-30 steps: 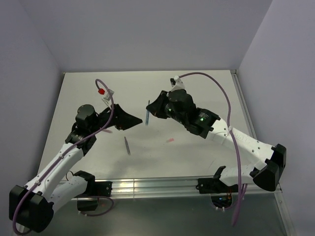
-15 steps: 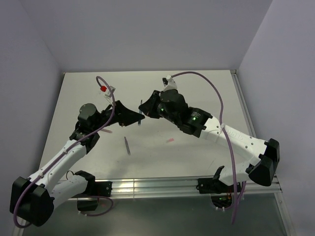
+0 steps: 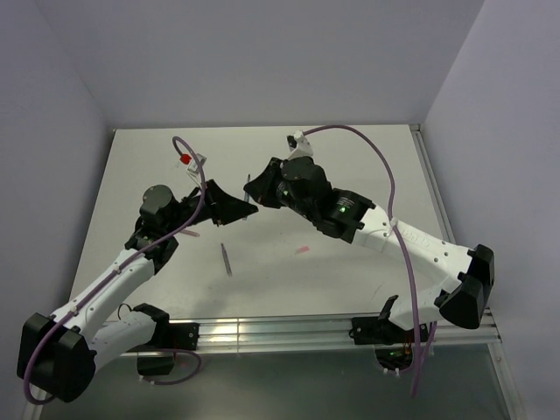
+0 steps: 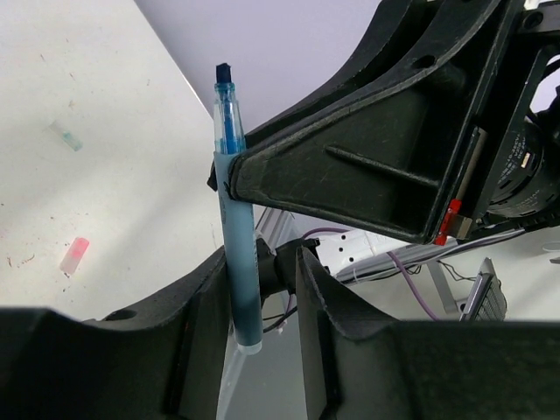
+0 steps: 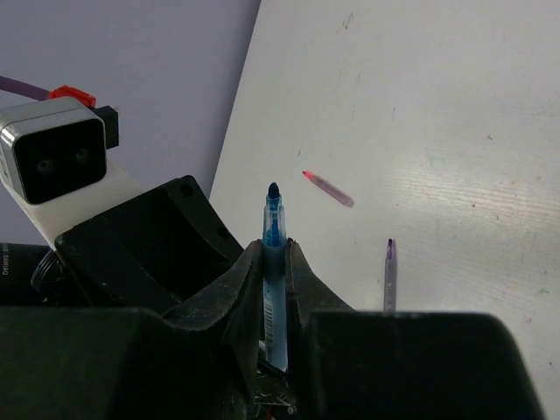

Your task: Insert the pens into the pen caps

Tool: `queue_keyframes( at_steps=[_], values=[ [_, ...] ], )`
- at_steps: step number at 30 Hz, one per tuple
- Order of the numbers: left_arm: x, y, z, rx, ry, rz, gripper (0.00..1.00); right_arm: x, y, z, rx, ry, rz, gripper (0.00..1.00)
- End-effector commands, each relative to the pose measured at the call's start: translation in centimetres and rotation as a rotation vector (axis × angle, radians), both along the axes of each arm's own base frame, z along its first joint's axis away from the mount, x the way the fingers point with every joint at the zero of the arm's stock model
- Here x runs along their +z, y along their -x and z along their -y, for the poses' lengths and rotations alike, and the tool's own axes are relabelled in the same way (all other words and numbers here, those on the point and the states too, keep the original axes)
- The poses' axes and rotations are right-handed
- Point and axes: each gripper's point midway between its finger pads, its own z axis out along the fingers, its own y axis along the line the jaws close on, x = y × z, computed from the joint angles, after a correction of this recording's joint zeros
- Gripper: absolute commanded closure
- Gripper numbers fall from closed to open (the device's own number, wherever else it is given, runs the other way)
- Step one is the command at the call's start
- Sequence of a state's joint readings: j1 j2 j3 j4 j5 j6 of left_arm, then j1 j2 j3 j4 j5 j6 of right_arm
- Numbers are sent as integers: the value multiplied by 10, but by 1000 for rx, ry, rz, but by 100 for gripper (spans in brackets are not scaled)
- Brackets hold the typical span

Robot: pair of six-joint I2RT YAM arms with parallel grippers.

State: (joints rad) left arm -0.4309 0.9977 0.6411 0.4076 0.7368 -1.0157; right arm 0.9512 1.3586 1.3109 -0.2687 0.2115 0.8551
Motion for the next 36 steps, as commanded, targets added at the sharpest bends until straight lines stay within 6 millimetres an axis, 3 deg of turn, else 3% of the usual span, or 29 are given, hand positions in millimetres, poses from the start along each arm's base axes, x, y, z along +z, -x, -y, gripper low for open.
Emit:
queue_keyframes(
  at_steps=[1, 5, 11, 12, 16, 20, 23, 27, 30, 31, 33, 34, 35, 36],
  values=[
    [9, 3, 2, -15, 25, 46, 61, 27, -4, -6, -15, -48, 47, 100],
    [10, 1, 2, -7, 22, 47, 66, 23, -2, -8, -10, -36, 41, 100],
    [7, -2, 2, -2, 7, 45, 91, 17, -1, -6, -12, -24, 37, 100],
    [6, -3, 1, 5, -2, 46, 99, 17, -1, -6, -14, -23, 37, 100],
    [1, -10, -1, 36, -62, 53, 100, 15, 1, 1, -30, 19, 41, 100],
    [-12, -18, -7, 88, -153, 50, 99, 21, -2, 24, -92, 81, 69, 58],
    [-23, -22, -13, 128, -223, 58, 100, 34, -4, 50, -158, 134, 113, 42],
    [-39, -26, -23, 171, -308, 42, 100, 48, -4, 81, -208, 183, 154, 34],
    [-44, -27, -31, 212, -358, 15, 100, 39, -10, 107, -239, 234, 132, 32],
    [-38, -29, -34, 232, -368, 26, 100, 22, -18, 122, -264, 270, 103, 34],
    [-39, -32, -43, 277, -412, 36, 100, 8, -22, 140, -273, 269, 80, 39],
    [-37, -29, -47, 287, -428, 36, 100, -17, -30, 153, -265, 283, 40, 41],
    [-37, -29, -51, 301, -438, 43, 100, -23, -31, 163, -272, 279, 33, 43],
    [-36, -28, -55, 320, -450, 53, 100, -48, -32, 173, -275, 319, -2, 44]
  ],
)
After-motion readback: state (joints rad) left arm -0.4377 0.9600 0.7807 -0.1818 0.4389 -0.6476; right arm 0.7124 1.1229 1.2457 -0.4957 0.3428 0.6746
